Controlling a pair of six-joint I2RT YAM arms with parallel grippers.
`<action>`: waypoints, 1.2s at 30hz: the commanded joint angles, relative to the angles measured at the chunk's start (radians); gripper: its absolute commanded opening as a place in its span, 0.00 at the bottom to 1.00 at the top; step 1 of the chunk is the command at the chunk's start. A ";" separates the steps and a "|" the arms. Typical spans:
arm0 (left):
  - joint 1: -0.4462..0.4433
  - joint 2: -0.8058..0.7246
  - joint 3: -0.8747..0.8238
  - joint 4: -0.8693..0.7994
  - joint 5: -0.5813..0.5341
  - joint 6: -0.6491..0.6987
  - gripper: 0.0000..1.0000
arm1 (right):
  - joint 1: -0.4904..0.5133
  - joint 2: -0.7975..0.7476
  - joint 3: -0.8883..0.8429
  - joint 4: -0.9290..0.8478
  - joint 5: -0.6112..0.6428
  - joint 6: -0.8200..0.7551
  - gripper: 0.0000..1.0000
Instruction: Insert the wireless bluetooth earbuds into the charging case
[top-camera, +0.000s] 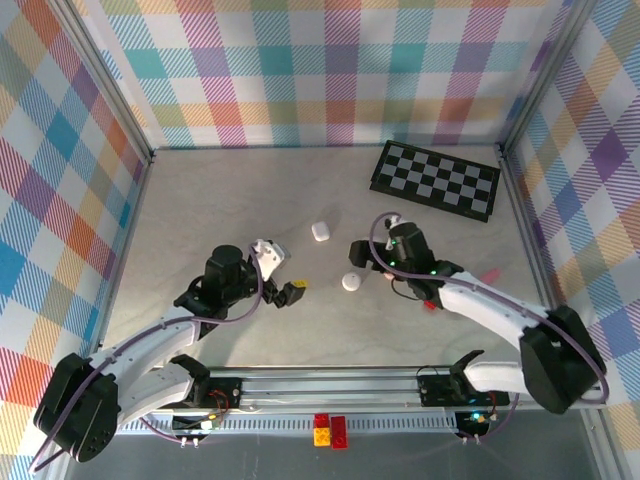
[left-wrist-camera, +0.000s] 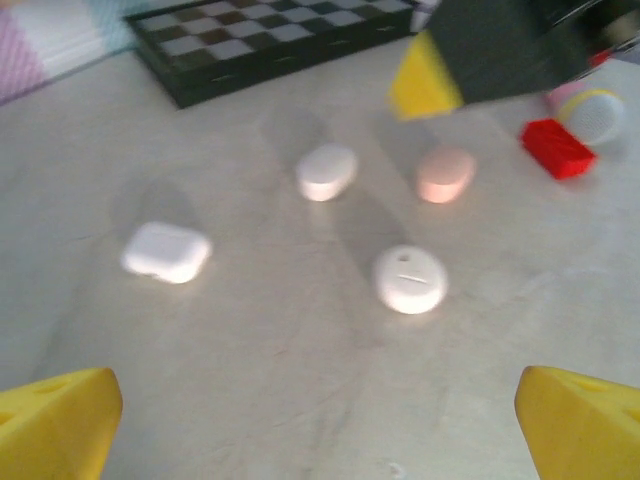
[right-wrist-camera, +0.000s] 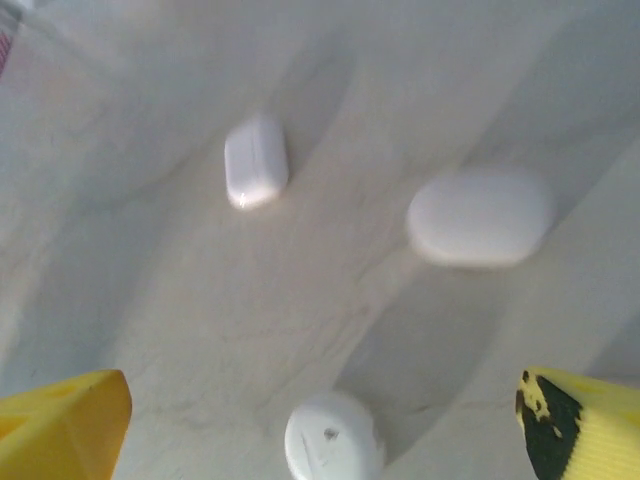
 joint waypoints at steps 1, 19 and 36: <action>0.062 -0.053 -0.020 0.065 -0.167 -0.064 1.00 | -0.061 -0.094 0.012 -0.046 0.138 -0.265 0.99; 0.359 0.337 -0.189 0.687 -0.486 -0.209 1.00 | -0.473 0.093 -0.274 0.605 -0.009 -0.598 0.99; 0.437 0.588 -0.020 0.609 -0.444 -0.266 1.00 | -0.583 0.309 -0.243 0.801 -0.163 -0.539 0.99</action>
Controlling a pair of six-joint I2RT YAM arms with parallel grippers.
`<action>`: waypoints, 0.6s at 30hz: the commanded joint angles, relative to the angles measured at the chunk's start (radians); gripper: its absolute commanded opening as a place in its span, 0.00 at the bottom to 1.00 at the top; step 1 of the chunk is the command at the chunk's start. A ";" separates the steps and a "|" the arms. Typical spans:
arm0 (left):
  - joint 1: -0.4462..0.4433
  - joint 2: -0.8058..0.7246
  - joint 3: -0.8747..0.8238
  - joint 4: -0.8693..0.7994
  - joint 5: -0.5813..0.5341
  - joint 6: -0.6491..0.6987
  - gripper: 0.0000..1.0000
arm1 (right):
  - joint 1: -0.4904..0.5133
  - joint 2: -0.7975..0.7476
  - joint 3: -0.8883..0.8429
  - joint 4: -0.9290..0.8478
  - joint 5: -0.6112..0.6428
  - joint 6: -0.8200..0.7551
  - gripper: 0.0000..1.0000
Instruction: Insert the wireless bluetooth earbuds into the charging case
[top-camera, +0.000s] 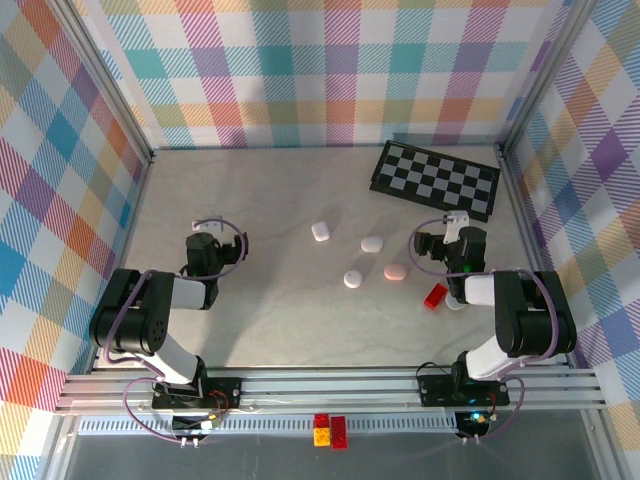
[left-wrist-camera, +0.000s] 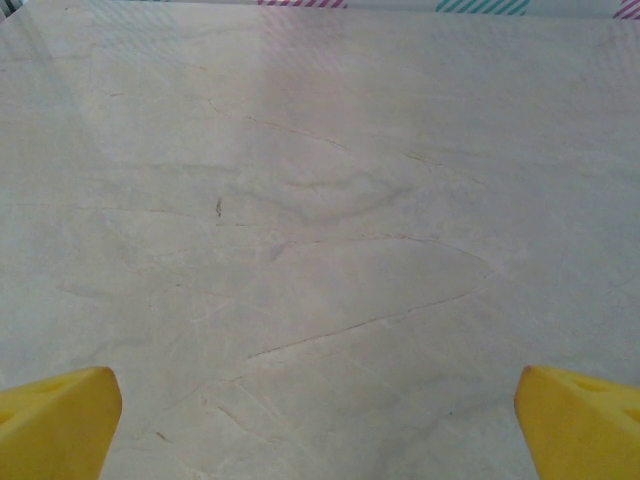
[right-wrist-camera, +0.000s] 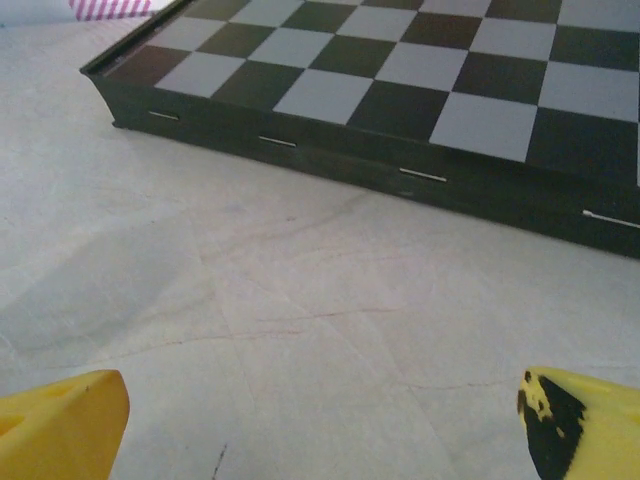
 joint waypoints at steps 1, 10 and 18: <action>0.012 0.001 0.011 0.008 0.018 -0.011 1.00 | -0.004 -0.001 -0.003 0.056 -0.029 0.014 0.99; 0.012 0.002 0.015 -0.002 0.039 -0.003 1.00 | -0.004 0.000 -0.003 0.054 -0.027 0.016 0.99; 0.012 0.002 0.015 0.001 0.040 -0.002 1.00 | -0.005 -0.001 -0.003 0.054 -0.027 0.016 0.99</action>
